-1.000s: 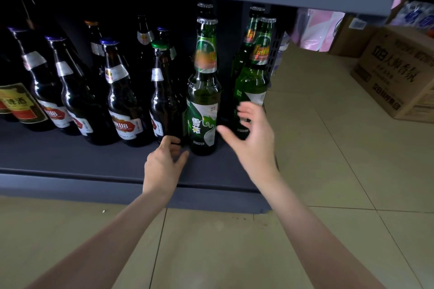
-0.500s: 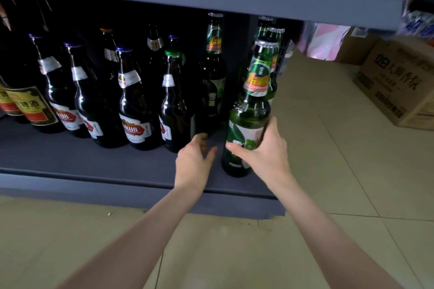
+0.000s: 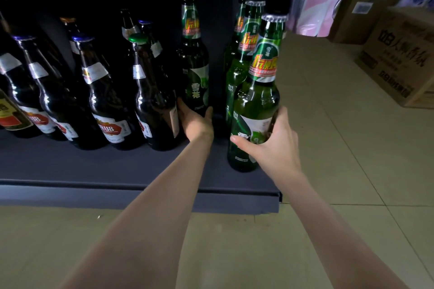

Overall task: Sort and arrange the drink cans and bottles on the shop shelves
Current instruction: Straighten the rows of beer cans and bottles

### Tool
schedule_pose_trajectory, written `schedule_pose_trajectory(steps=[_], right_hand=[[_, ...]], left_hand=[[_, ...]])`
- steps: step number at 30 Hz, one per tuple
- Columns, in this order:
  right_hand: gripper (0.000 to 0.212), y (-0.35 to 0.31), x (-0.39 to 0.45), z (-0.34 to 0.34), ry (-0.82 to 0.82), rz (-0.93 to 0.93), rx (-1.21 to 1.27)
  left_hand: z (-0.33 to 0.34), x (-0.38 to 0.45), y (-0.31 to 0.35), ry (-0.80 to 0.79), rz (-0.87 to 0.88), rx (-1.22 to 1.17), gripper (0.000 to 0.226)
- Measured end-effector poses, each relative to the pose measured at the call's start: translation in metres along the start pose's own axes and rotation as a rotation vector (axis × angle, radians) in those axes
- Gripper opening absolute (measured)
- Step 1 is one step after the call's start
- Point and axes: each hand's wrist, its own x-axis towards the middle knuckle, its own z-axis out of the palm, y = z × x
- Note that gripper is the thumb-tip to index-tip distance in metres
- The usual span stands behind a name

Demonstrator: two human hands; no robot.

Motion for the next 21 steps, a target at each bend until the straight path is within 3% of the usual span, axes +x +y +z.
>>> schedule_pose_trajectory(steps=[11, 21], right_hand=[[0.072, 0.0, 0.004, 0.0, 0.002, -0.019, -0.001], [0.066, 0.005, 0.006, 0.0, -0.024, -0.04, 0.009]], left_hand=[[0.005, 0.005, 0.002, 0.102, -0.03, 0.052, 0.075], [0.001, 0.021, -0.011, -0.077, 0.104, 0.032, 0.077]])
